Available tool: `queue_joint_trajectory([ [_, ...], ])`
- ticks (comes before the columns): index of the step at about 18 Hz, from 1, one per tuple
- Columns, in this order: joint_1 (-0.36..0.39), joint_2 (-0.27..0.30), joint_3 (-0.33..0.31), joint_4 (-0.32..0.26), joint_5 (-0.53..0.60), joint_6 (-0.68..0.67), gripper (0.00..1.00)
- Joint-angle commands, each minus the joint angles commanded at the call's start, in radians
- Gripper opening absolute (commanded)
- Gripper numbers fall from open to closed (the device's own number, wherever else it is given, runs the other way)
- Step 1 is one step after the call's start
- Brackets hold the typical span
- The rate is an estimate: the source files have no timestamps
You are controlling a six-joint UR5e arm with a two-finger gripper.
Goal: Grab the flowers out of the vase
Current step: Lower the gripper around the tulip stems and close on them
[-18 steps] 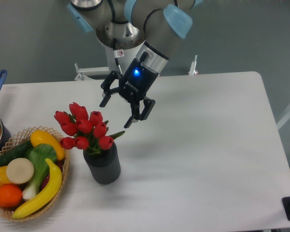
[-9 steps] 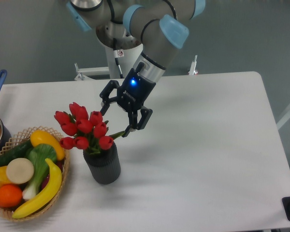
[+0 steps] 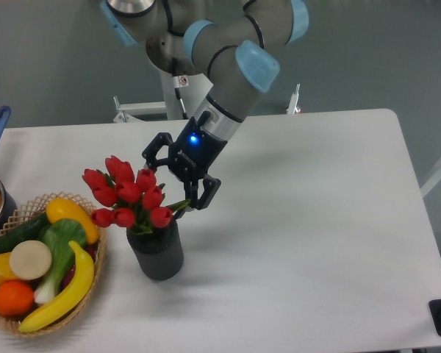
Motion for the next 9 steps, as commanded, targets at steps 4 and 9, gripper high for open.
queue_joint_trajectory([
  [4, -0.006, -0.020, 0.012, 0.011, 0.002, 0.000, 1.00],
  [9, -0.028, -0.031, 0.021, 0.013, 0.002, -0.005, 1.00],
])
